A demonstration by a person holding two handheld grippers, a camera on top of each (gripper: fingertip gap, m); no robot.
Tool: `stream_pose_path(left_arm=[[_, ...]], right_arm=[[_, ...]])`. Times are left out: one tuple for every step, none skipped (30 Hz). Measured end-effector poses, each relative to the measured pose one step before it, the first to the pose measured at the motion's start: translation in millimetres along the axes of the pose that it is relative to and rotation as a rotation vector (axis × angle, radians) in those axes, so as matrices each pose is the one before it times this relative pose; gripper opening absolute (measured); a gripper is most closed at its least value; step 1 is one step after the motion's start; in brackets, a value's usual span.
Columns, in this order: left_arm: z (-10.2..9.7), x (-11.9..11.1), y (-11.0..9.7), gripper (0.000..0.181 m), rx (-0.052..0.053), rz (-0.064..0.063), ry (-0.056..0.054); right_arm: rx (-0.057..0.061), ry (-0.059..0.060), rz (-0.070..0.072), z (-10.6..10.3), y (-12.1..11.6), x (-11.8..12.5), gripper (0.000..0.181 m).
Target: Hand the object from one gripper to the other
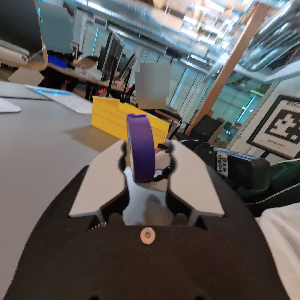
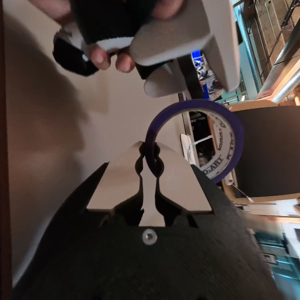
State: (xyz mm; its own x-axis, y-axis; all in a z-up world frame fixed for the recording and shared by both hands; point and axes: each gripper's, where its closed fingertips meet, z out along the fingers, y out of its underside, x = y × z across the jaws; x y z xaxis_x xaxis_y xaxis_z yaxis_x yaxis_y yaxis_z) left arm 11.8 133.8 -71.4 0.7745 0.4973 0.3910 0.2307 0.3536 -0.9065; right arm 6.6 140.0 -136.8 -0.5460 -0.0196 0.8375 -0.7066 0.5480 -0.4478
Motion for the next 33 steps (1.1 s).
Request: stream_pose_path(left_arm=[[-0.30,1.43,-4.52,0.068,0.0292,0.0001,0.0081],[-1.26,-1.33,-3.18,0.077,0.0238,-0.0008,-0.0046],[-2.30,-3.26,-2.87,0.083,0.0238,0.0009,-0.0115],[-2.84,-5.40,-2.91,0.088,0.0244,-0.0027,-0.0187],[-3.19,-6.68,-2.17,0.091,0.0170,-0.0107,-0.0200],[-3.16,-5.69,-1.62,0.089,0.0111,-0.0210,-0.0072],[-2.93,-4.93,-1.20,0.087,0.0074,-0.0312,0.0018],[-2.48,-4.66,-0.51,0.081,0.0026,-0.0386,0.0033],[-1.96,-3.98,0.52,0.075,-0.0027,-0.0395,0.0061],[-1.23,-2.64,0.71,0.072,-0.0014,-0.0339,0.0100],[-0.44,-2.14,1.62,0.069,-0.0061,-0.0248,0.0067],[0.51,-1.25,2.73,0.067,-0.0145,-0.0144,0.0047],[1.37,0.15,3.87,0.064,-0.0214,-0.0025,0.0065],[2.29,0.80,5.31,0.061,-0.0317,0.0059,0.0038],[2.76,1.29,6.32,0.058,-0.0404,0.0153,0.0009],[3.17,1.88,6.54,0.055,-0.0416,0.0245,-0.0004],[3.31,1.93,6.29,0.053,-0.0406,0.0318,-0.0048],[3.06,2.19,5.02,0.052,-0.0342,0.0361,-0.0050],[2.72,3.09,3.33,0.051,-0.0226,0.0343,-0.0004],[2.10,3.84,1.30,0.051,-0.0114,0.0273,0.0061],[1.37,4.06,0.03,0.050,-0.0027,0.0171,0.0096],[0.60,2.85,-0.54,0.049,-0.0009,0.0082,0.0045],[-0.22,1.92,-1.40,0.044,0.0052,0.0060,0.0014],[-0.74,1.99,-1.75,0.037,0.0084,0.0074,0.0058],[-1.03,1.94,-1.39,0.030,0.0047,0.0060,0.0103],[-1.08,1.79,-0.68,0.022,-0.0010,0.0017,0.0117],[-1.18,2.07,-0.34,0.012,-0.0021,-0.0003,0.0151],[-0.47,0.45,-0.42,0.011,0.0010,-0.0054,0.0069],[-0.26,0.33,-0.11,0.011,0.0016,-0.0083,0.0074],[-0.05,0.17,0.09,0.011,0.0034,-0.0069,0.0069],[0.35,0.44,0.13,0.011,0.0037,-0.0088,0.0092],[0.60,0.77,0.30,0.014,0.0024,-0.0128,0.0099],[0.81,-0.49,0.26,0.019,0.0022,-0.0122,0.0004]], right_arm=[[0.0318,-0.0014,0.0379,-2.03,-4.26,3.11,0.010],[0.0271,0.0111,0.0459,-2.70,-2.85,5.32,0.010],[0.0308,0.0098,0.0470,-3.05,-2.80,5.97,0.010],[0.0375,0.0000,0.0595,-3.31,-3.52,5.20,0.010],[0.0543,-0.0177,0.0725,-3.54,-5.19,2.87,0.010],[0.0663,-0.0302,0.0858,-3.43,-6.30,1.08,0.010],[0.0833,-0.0495,0.0977,-3.46,-8.27,-1.34,0.010],[0.0923,-0.0658,0.1091,-3.36,-9.41,-3.46,0.010],[0.0815,-0.0608,0.1164,-2.61,-8.02,-2.79,0.010],[0.0646,-0.0596,0.1179,-1.95,-5.72,-2.79,0.010],[0.0510,-0.0582,0.1086,-1.79,-4.17,-3.09,0.010],[0.0410,-0.0416,0.0853,-1.58,-2.92,-1.83,0.010],[0.0329,-0.0403,0.0643,-1.22,-2.49,-2.62,0.010],[0.0256,-0.0378,0.0494,-0.57,-2.23,-3.33,0.010],[0.0227,-0.0400,0.0397,0.07,-2.11,-4.47,0.011],[0.0207,-0.0404,0.0377,0.71,-1.99,-4.97,0.011],[0.0182,-0.0363,0.0363,1.29,-1.10,-4.84,0.010],[0.0155,-0.0377,0.0367,1.64,-0.55,-5.12,0.010],[0.0132,-0.0310,0.0391,1.86,-0.14,-4.18,0.011],[0.0123,-0.0229,0.0349,1.94,-0.26,-3.06,0.011],[0.0123,-0.0220,0.0247,1.84,-0.30,-2.89,0.011],[0.0080,-0.0147,0.0149,1.62,-0.11,-2.06,0.011],[0.0040,-0.0064,0.0070,1.18,0.19,-1.21,0.011],[0.0014,-0.0047,0.0004,0.68,0.27,-1.08,0.011],[-0.0018,-0.0025,-0.0006,0.50,0.38,-0.73,0.011],[-0.0022,-0.0010,0.0002,0.06,0.42,-0.33,0.011],[0.0012,-0.0057,-0.0001,-0.18,0.10,-0.75,0.011],[0.0000,-0.0027,0.0013,-0.07,0.11,-0.17,0.011],[0.0000,-0.0020,-0.0002,0.22,0.14,-0.43,0.011],[-0.0002,-0.0046,0.0017,-0.36,0.37,-0.11,0.011],[-0.0033,-0.0040,0.0038,0.27,0.63,-0.51,0.011],[-0.0028,-0.0072,0.0039,0.04,0.81,-0.96,0.011],[-0.0004,-0.0071,0.0043,0.54,0.84,-0.97,0.011]])
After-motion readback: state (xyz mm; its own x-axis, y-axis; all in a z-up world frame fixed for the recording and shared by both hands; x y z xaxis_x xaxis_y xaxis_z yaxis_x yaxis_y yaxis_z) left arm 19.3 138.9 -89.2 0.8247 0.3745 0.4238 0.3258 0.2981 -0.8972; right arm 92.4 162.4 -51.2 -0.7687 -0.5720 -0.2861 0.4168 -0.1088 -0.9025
